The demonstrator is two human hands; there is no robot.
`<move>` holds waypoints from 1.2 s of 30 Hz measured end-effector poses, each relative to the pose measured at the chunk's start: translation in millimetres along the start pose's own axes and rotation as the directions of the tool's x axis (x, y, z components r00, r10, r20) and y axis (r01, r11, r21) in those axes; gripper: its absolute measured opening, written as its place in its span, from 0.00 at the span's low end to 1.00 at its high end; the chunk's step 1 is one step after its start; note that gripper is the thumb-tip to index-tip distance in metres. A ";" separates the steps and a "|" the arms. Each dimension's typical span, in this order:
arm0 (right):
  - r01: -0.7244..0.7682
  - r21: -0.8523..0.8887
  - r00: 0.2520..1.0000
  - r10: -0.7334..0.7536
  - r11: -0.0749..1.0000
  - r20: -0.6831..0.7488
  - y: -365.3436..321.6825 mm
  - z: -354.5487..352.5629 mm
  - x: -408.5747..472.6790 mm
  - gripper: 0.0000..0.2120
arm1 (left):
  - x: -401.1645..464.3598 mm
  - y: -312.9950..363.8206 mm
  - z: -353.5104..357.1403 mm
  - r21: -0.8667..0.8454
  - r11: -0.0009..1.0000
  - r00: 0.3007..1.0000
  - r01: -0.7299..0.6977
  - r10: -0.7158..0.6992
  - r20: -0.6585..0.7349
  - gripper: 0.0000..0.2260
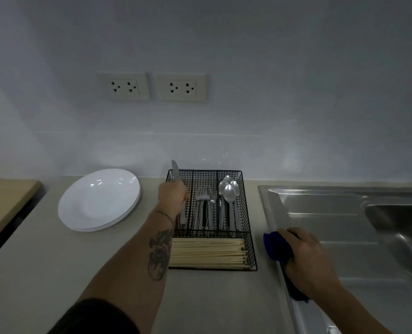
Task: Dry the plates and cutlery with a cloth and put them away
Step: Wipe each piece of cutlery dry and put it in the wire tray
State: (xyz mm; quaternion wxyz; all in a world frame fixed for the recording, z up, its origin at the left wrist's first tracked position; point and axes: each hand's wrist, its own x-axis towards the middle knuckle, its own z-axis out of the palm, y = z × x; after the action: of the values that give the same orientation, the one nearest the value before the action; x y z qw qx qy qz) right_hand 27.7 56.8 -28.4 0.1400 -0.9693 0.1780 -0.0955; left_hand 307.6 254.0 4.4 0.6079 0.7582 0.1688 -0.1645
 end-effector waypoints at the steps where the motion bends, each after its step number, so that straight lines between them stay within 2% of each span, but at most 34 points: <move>1: -0.004 0.005 1.000 0.004 1.000 0.007 1.6 3.7 0.1 0.31 | 8.9 -1.5 0.4 0.044 0.999 1.000 0.000 0.000 -0.009 0.09; 3: -0.014 0.019 1.000 0.014 1.000 0.011 3.5 8.2 0.9 0.32 | 25.2 -5.6 3.3 0.203 0.979 1.000 0.005 -0.005 0.000 0.04; 5: -0.039 0.038 0.999 0.039 0.999 0.008 2.8 9.6 2.5 0.32 | 35.7 -14.2 7.2 0.286 0.957 0.999 -0.038 0.031 0.029 0.17; 6: -0.047 0.049 0.999 0.046 0.998 0.006 2.4 10.4 4.0 0.32 | 32.1 -16.1 7.5 0.320 0.945 0.998 -0.068 0.060 0.035 0.20; 9: -0.055 0.085 0.999 0.055 0.995 0.004 0.6 13.3 9.2 0.33 | 14.8 -21.5 6.1 0.489 0.863 0.991 -0.126 0.129 0.026 0.10; 10: -0.059 0.095 0.998 0.058 0.994 0.006 0.2 14.5 10.2 0.33 | 13.7 -24.7 7.6 0.504 0.854 0.989 -0.132 0.150 0.003 0.11; 15: -0.070 0.122 0.998 0.070 0.990 0.001 -4.5 13.9 9.9 0.32 | 11.2 -35.9 9.1 0.515 0.840 0.978 -0.173 0.208 -0.012 0.14; 25: -0.076 0.176 0.994 0.087 0.981 -0.058 -9.4 -8.5 -8.3 0.26 | -23.0 -38.6 -1.4 0.584 0.718 0.912 -0.379 0.396 0.106 0.15; 28: -0.065 0.183 0.994 0.080 0.981 -0.074 -13.0 -18.5 -19.2 0.24 | -52.8 -32.5 0.4 0.554 0.703 0.885 -0.446 0.440 0.154 0.17; 32: -0.064 0.174 0.993 0.080 0.983 -0.089 -19.5 -30.3 -36.7 0.24 | -89.5 -29.7 8.2 0.510 0.673 0.839 -0.536 0.491 0.235 0.08; 36: -0.083 0.211 0.991 0.103 0.974 -0.088 -25.4 -41.3 -53.0 0.25 | -123.5 -31.0 17.3 0.436 0.688 0.815 -0.579 0.491 0.307 0.12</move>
State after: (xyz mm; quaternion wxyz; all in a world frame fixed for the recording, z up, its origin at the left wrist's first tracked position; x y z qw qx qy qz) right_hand -22.6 89.5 11.1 0.2354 -0.9342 0.2191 -0.1547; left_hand 182.9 236.5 30.1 0.4175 0.8906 -0.1613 -0.0802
